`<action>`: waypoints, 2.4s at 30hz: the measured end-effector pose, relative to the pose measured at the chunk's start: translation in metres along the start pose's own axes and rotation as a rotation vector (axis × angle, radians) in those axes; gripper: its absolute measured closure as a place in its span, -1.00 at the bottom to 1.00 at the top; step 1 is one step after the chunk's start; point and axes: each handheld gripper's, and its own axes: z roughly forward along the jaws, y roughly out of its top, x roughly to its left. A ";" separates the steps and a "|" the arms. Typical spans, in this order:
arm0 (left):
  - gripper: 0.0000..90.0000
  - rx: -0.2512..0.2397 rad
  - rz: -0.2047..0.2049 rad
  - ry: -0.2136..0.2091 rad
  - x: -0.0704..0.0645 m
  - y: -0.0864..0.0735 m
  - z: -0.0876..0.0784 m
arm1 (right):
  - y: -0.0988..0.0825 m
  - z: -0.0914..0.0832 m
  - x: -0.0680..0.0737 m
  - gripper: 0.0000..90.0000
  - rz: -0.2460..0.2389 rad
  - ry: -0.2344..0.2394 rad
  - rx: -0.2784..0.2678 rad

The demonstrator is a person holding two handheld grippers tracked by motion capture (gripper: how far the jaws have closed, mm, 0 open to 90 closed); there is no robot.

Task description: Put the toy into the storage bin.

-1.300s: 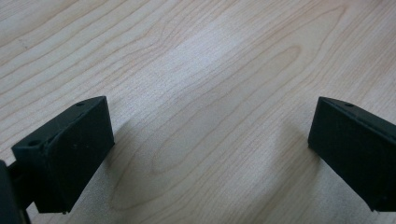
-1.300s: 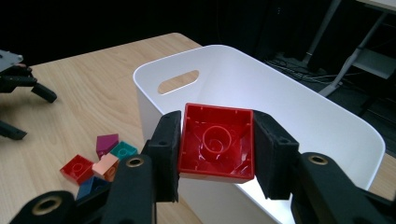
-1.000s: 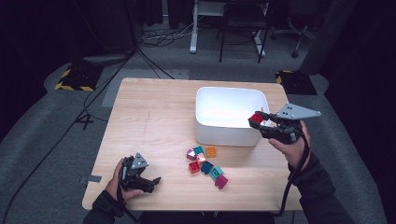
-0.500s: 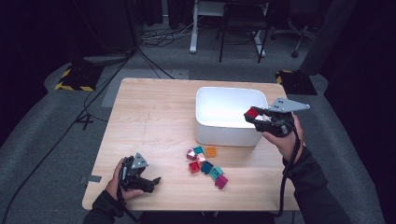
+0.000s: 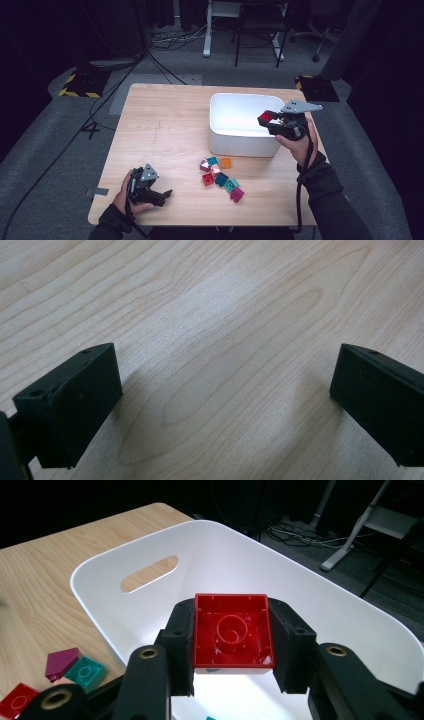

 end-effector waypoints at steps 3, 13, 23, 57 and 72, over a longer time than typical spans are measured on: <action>-0.99 -0.001 0.001 0.003 0.000 0.000 0.000 | -0.001 0.007 -0.002 0.31 0.005 -0.009 0.015; -0.99 -0.004 0.005 0.009 0.000 0.000 0.000 | -0.008 0.022 -0.008 0.31 0.039 -0.028 0.048; -0.99 -0.001 -0.003 0.001 0.000 0.000 0.000 | -0.012 0.024 -0.011 0.30 0.051 -0.041 0.057; -0.99 -0.006 0.002 0.012 0.000 0.000 0.000 | -0.024 -0.040 0.022 -0.03 -0.025 0.022 -0.046; -0.99 -0.006 0.002 0.018 0.000 0.000 -0.001 | -0.084 -0.037 0.076 -0.05 -0.094 0.177 0.013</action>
